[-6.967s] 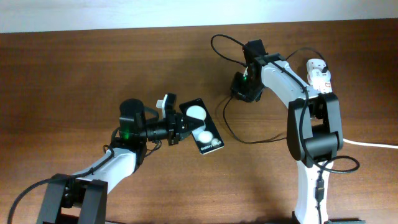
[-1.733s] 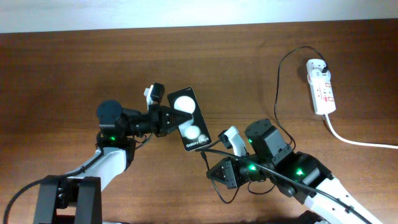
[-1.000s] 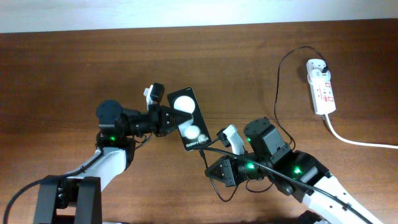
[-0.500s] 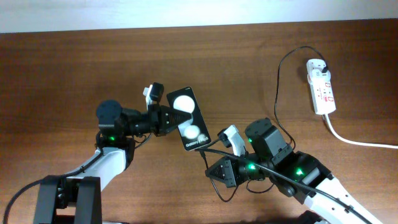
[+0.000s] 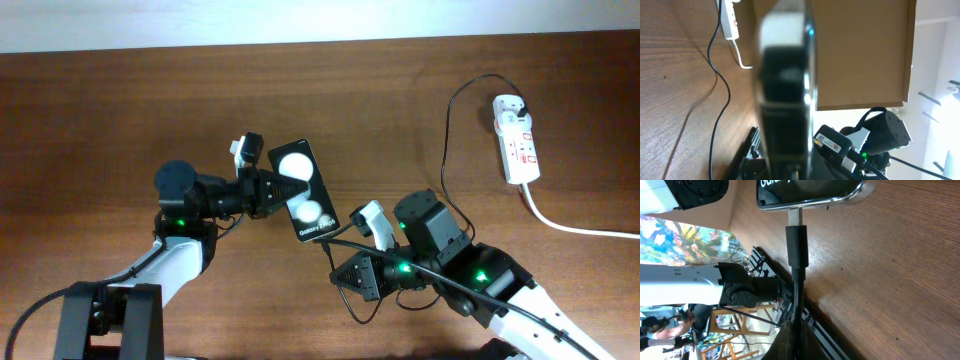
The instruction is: Plug charger to phone and switch on socket
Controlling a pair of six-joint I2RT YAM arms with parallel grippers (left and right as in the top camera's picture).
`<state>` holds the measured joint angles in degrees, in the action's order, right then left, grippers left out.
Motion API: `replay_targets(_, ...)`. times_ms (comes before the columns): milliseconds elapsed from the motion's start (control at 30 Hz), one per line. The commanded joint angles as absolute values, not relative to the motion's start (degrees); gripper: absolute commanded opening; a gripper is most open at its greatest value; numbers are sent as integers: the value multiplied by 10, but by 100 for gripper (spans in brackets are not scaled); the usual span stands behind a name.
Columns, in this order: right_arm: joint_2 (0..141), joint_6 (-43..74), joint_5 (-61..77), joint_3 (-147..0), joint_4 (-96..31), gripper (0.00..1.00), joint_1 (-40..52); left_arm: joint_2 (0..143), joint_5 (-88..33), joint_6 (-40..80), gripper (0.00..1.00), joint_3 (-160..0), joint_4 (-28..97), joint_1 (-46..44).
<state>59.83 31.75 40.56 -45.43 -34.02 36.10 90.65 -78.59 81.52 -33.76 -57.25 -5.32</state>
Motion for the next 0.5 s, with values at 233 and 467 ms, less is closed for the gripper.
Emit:
replay_targets(233,609,319,409,-461,-327,4,365,900,-782,835,0,-347,-578,-52)
replay_targets(467,608,318,409,-461,-341,4,365,900,-782,835,0,-347,-578,-52)
